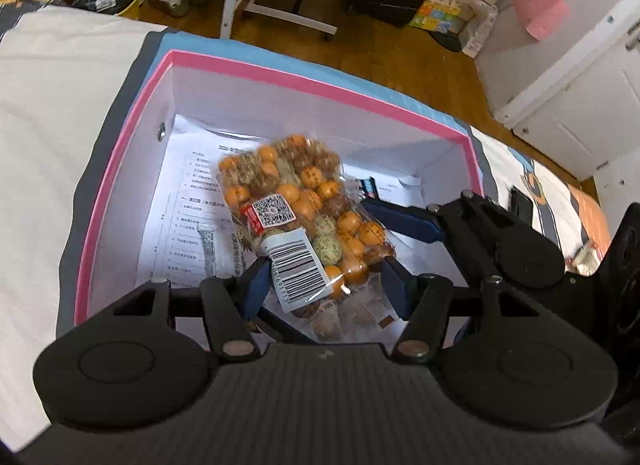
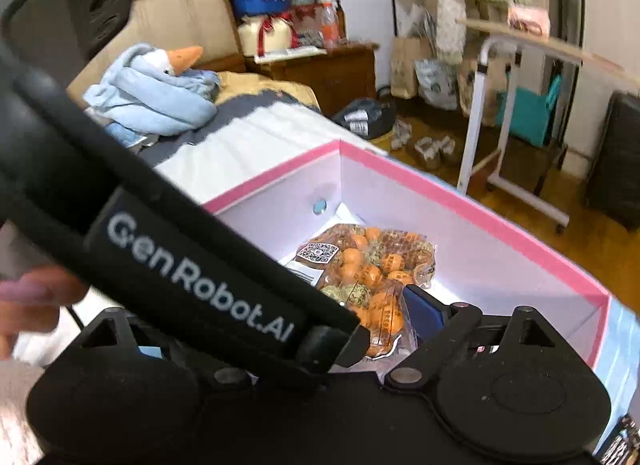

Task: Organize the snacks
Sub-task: 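Carry the peanut bag into the pink box and open the left gripper, then grasp the black NB cracker pack with the right gripper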

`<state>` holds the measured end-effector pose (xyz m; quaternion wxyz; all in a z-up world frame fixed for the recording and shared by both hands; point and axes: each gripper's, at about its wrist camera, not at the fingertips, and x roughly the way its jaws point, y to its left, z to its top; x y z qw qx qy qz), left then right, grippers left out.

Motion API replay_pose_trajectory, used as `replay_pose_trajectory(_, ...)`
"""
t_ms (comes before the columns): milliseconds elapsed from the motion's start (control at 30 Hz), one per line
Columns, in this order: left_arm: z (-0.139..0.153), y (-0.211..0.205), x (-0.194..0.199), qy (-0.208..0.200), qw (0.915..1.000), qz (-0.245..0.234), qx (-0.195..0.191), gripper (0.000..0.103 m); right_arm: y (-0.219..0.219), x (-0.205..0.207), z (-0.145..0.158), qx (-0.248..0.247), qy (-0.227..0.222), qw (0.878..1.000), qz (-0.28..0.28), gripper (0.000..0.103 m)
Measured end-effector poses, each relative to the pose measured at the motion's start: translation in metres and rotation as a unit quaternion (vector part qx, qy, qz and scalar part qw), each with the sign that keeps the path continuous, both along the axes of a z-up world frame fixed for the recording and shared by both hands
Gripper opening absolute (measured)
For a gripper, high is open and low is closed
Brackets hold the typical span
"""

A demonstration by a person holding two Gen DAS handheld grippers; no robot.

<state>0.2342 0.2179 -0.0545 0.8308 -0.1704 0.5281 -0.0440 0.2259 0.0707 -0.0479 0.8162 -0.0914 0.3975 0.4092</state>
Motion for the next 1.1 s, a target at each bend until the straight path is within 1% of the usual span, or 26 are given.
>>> replay_pose_trajectory(33,-0.002,0.001,0.001,0.000,1.0000,0.003,0.000,0.058,0.003,0.004,-0.002,-0.010,0.008,1.000,-0.009,0.095)
replay_pose_trajectory(67,-0.004,0.001,0.002,-0.001,1.0000,0.004,0.006,0.060,0.004,0.007,-0.007,-0.032,0.015,0.999,-0.025,0.094)
replay_pose_trajectory(100,-0.003,0.000,0.001,-0.008,0.9997,0.006,0.022,0.065,0.002,0.000,-0.006,-0.045,0.017,0.998,-0.042,0.094)
replay_pose_trajectory(133,0.000,-0.003,-0.002,-0.019,0.9990,0.005,0.040,0.066,-0.001,-0.005,-0.003,-0.036,0.017,0.998,-0.049,0.094)
replay_pose_trajectory(167,0.003,-0.007,-0.004,-0.029,0.9975,-0.001,0.064,0.066,-0.007,-0.008,0.000,-0.016,0.018,0.999,-0.049,0.094)
replay_pose_trajectory(233,0.007,-0.013,-0.010,-0.042,0.9947,-0.008,0.093,0.067,-0.022,-0.015,0.007,0.006,0.019,0.998,-0.054,0.094)
replay_pose_trajectory(333,0.017,-0.019,-0.019,-0.053,0.9941,-0.012,0.094,0.067,-0.049,-0.028,0.021,0.025,-0.005,0.998,-0.053,0.094)
replay_pose_trajectory(400,0.026,-0.026,-0.028,-0.074,0.9923,-0.019,0.098,0.067,-0.073,-0.038,0.031,0.036,-0.026,0.997,-0.062,0.094)
replay_pose_trajectory(467,0.037,-0.037,-0.040,-0.100,0.9872,-0.032,0.120,0.067,-0.096,-0.043,0.043,0.052,-0.037,0.995,-0.075,0.094)
replay_pose_trajectory(533,0.049,-0.049,-0.052,-0.127,0.9806,-0.045,0.143,0.067,-0.115,-0.043,0.053,0.058,-0.032,0.995,-0.077,0.095)
replay_pose_trajectory(700,0.081,-0.081,-0.073,-0.164,0.9676,-0.075,0.177,0.067,-0.162,-0.056,0.075,0.058,-0.043,0.992,-0.099,0.095)
replay_pose_trajectory(767,0.094,-0.092,-0.082,-0.175,0.9637,-0.092,0.179,0.067,-0.177,-0.057,0.084,0.064,-0.049,0.990,-0.114,0.095)
replay_pose_trajectory(933,0.119,-0.121,-0.100,-0.195,0.9592,-0.128,0.160,0.067,-0.218,-0.065,0.107,0.069,-0.075,0.983,-0.155,0.095)
replay_pose_trajectory(1000,0.122,-0.137,-0.104,-0.201,0.9559,-0.148,0.156,0.068,-0.229,-0.062,0.112,0.069,-0.069,0.981,-0.167,0.095)
replay_pose_trajectory(1100,0.119,-0.162,-0.103,-0.198,0.9542,-0.175,0.140,0.069,-0.242,-0.056,0.114,0.061,-0.063,0.979,-0.184,0.095)
